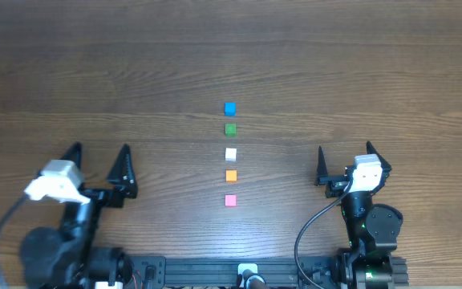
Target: Stack Cubes
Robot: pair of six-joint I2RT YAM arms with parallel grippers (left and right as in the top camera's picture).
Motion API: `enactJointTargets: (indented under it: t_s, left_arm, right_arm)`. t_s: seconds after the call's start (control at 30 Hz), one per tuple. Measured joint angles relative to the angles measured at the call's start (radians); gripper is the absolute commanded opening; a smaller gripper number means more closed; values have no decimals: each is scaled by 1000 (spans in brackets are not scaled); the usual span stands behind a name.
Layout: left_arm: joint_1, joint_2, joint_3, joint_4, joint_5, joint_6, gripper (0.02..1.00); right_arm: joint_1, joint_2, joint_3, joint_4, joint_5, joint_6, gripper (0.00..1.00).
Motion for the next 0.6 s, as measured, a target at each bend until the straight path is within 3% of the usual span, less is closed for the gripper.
enactJointTargets:
  t_s: [0.3,0.6]
  left_arm:
    - [-32,344,547,-476,-16,-7,1000]
    - [-295,689,821,-614,-19,-7,998]
  right_arm:
    - [-1,0,0,-1,0,1,993]
    - [-1,0,0,-1,0,0,991]
